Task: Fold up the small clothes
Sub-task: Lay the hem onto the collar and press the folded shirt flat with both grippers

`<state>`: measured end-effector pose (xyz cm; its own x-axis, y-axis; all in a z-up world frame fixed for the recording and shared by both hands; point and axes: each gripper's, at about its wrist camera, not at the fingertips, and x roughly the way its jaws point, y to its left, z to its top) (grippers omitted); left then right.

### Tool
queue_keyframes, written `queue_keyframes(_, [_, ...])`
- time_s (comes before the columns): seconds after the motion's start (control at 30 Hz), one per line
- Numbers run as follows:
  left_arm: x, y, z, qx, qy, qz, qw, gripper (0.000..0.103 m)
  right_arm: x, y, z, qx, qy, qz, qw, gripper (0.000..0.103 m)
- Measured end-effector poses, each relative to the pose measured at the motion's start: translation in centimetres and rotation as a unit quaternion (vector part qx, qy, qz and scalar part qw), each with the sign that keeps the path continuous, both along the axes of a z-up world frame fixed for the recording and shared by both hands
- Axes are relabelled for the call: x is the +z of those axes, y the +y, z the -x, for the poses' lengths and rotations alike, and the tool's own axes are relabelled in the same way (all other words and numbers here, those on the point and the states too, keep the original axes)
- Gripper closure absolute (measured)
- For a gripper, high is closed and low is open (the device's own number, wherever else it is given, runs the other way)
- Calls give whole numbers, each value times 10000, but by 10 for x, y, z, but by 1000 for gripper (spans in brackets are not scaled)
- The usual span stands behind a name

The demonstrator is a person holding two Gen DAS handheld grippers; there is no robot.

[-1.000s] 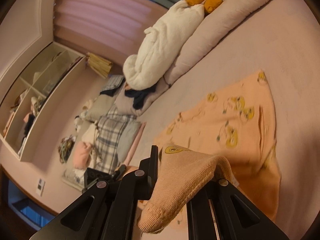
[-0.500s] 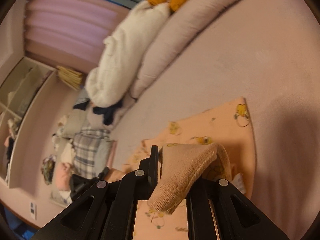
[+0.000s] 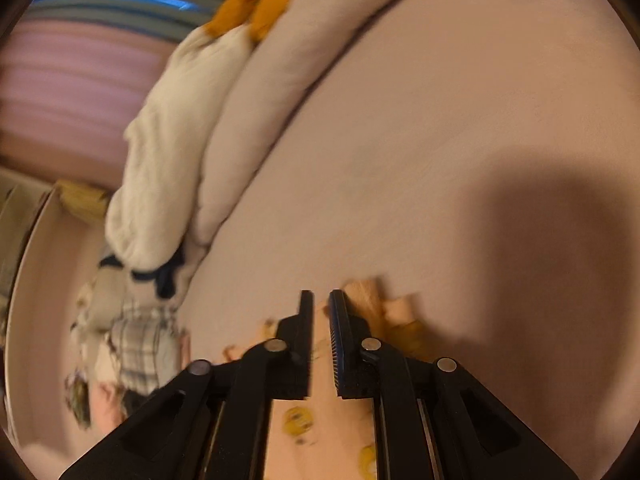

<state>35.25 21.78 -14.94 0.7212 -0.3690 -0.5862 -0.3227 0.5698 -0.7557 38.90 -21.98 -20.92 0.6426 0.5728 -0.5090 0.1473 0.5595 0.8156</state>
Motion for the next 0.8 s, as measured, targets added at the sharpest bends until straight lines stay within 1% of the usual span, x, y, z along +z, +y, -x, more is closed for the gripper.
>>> queue_keyframes(0.03, [2, 2, 2, -68, -13, -58, 10000, 93, 0, -5, 2, -10, -19, -75, 10000, 92])
queue_keyframes(0.1, [6, 6, 10, -212, -77, -178, 9996, 89, 5, -15, 13, 7, -175, -9, 9998, 90])
queue_keyframes(0.13, [6, 6, 11, -308, -105, -158, 9993, 88, 8, -18, 17, 44, -255, 48, 9997, 87])
queue_keyframes(0.2, [8, 4, 13, -525, -139, -91, 9985, 84, 13, -20, 28, 182, -424, 124, 9989, 70])
queue_keyframes(0.27, [11, -2, 13, -776, -177, -160, 9967, 83, 17, -20, 35, 368, -524, 183, 9978, 66])
queue_keyframes(0.37, [10, -15, 8, -1122, -97, -297, 9932, 75, 22, -13, 43, 752, -593, 437, 9944, 66])
queue_keyframes(0.4, [10, -18, 6, -1173, -63, -334, 9925, 73, 23, -8, 42, 828, -602, 513, 9934, 66])
queue_keyframes(0.5, [6, -26, -4, -1221, 93, -560, 9909, 69, 24, 3, 39, 1024, -583, 788, 9899, 66])
queue_keyframes(0.57, [2, -29, -10, -1182, 223, -798, 9895, 68, 24, 9, 36, 1060, -571, 842, 9891, 66])
queue_keyframes(0.6, [-1, -30, -13, -1208, 270, -840, 9887, 66, 23, 10, 33, 1079, -552, 901, 9885, 66])
queue_keyframes(0.7, [-10, -32, -22, -1492, 320, -612, 9864, 64, 23, 14, 28, 1145, -539, 1003, 9869, 66])
queue_keyframes(0.8, [-7, -40, -26, -1808, 225, -732, 9805, 66, 19, 13, 26, 1224, -514, 1032, 9858, 66])
